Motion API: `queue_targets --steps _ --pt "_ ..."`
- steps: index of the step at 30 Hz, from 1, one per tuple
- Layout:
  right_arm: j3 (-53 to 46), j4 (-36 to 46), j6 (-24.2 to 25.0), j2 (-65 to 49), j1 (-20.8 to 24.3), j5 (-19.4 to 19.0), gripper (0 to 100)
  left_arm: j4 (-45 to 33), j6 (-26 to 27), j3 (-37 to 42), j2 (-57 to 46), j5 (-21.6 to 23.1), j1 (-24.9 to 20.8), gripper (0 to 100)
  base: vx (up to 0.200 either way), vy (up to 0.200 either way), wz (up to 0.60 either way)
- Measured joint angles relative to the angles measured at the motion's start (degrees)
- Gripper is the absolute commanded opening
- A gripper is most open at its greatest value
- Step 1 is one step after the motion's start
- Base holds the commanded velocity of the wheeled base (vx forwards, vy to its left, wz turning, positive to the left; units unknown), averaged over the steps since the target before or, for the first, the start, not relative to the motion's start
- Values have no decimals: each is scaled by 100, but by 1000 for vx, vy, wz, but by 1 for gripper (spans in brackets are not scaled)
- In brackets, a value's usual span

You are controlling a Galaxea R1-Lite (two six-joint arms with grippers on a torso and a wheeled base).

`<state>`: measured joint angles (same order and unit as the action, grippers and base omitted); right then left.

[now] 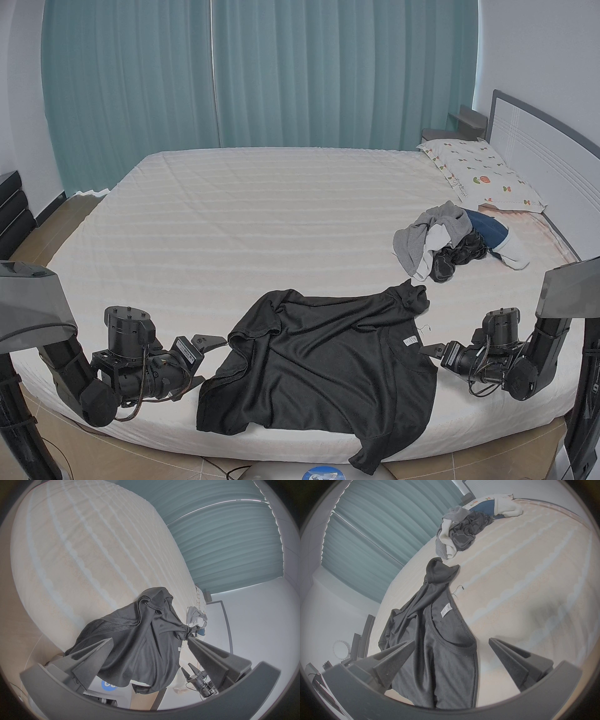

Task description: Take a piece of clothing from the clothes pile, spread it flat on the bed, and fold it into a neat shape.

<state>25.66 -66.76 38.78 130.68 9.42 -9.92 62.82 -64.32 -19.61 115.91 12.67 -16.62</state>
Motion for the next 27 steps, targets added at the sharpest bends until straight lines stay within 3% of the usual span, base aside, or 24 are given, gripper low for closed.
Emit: queue_targets --steps 7,8,18,27 --pt "289 39 -16 363 91 5 100 60 -6 -4 118 -29 28 100 0 0 0" --pt "311 41 -22 399 110 5 0 62 -6 -12 129 -30 33 100 0 0 0" --pt "380 -6 2 569 151 108 0 77 -38 -30 197 -40 41 100 0 0 0" --pt "429 -17 263 316 -395 284 0 82 -27 -37 294 -110 74 100 0 0 0"
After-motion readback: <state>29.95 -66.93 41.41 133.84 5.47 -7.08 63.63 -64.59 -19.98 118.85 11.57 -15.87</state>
